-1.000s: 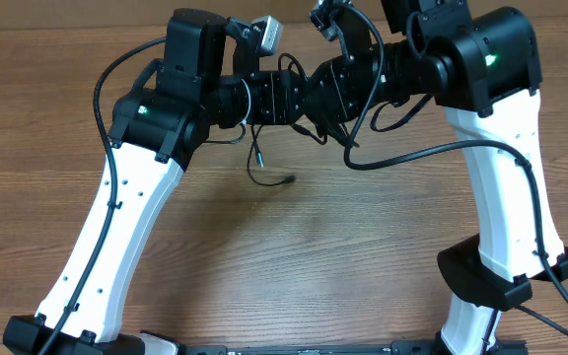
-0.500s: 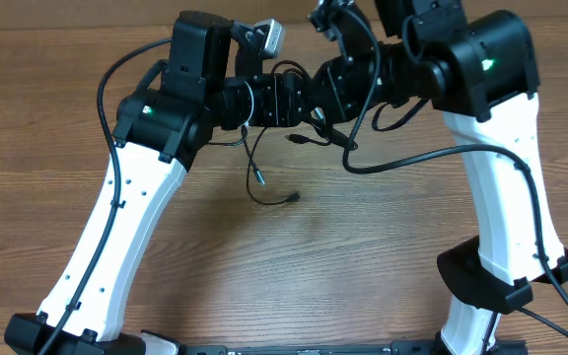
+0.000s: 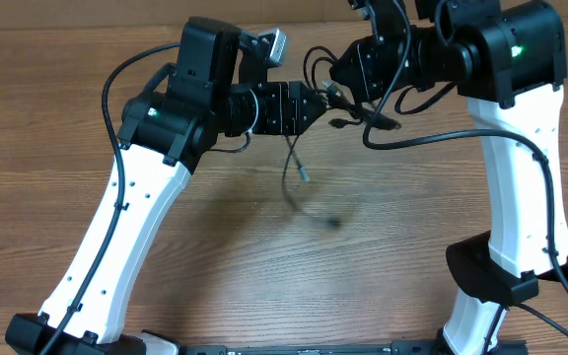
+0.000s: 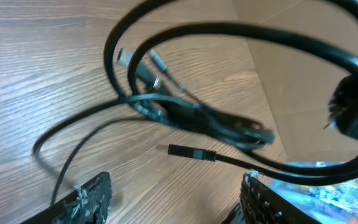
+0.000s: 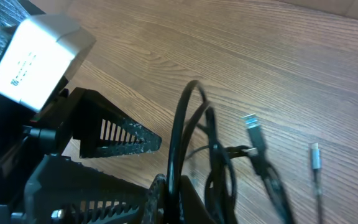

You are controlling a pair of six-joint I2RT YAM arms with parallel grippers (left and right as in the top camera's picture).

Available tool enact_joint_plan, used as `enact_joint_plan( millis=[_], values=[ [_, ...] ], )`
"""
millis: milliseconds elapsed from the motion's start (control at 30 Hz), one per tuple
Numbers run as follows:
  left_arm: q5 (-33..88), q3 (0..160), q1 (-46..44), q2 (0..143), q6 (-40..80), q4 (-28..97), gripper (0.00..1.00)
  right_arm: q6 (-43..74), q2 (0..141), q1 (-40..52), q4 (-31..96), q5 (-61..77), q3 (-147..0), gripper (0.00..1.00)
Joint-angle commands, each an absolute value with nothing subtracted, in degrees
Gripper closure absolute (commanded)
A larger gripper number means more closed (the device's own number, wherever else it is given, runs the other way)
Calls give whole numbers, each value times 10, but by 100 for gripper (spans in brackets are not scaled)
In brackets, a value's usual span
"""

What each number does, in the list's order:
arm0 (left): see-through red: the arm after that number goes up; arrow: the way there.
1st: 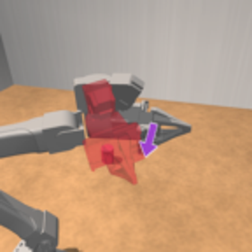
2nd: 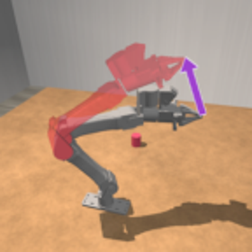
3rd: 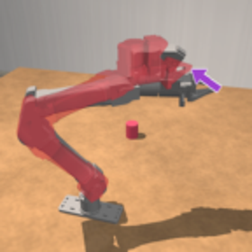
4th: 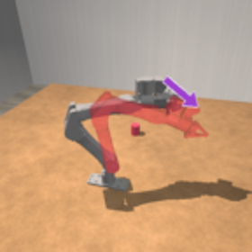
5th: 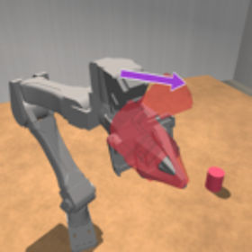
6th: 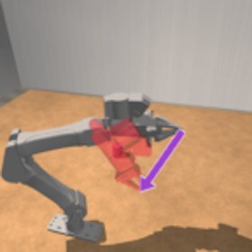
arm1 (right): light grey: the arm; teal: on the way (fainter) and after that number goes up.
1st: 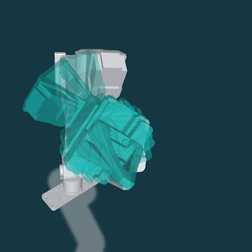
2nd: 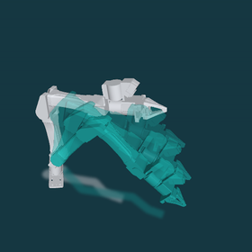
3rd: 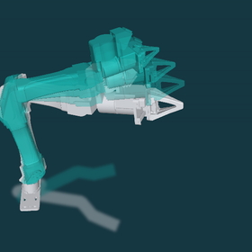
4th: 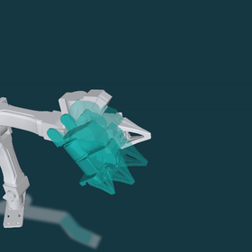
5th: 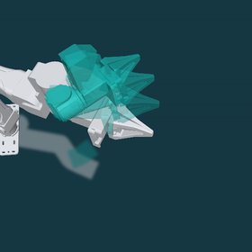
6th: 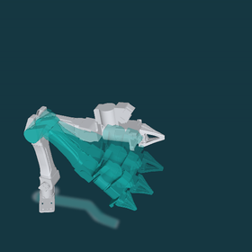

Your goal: Untangle cables

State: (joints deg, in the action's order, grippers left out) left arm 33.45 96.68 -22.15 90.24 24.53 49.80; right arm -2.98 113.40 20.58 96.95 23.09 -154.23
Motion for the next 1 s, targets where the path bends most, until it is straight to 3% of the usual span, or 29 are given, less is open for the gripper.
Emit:
enact_joint_plan(
  millis=[0,300,533,767,800,833,967],
  values=[
    [309,965,-223,899,210,510,33,-30,1122,204,963,237,-1557,96],
    [160,965,-223,899,125,540,29,-30,1122,204,965,360,-1557,96],
    [143,965,-222,899,85,514,32,-15,1122,204,970,453,-1557,96],
    [128,965,-222,899,77,503,58,-15,1122,204,970,551,-1557,96],
    [117,965,-222,899,77,503,72,-15,1122,204,970,565,-1557,96],
    [112,965,-222,900,77,503,95,-15,1122,204,970,576,-1557,96],
    [110,965,-222,903,77,503,96,-15,1122,204,970,582,-1557,96]
  ],
)
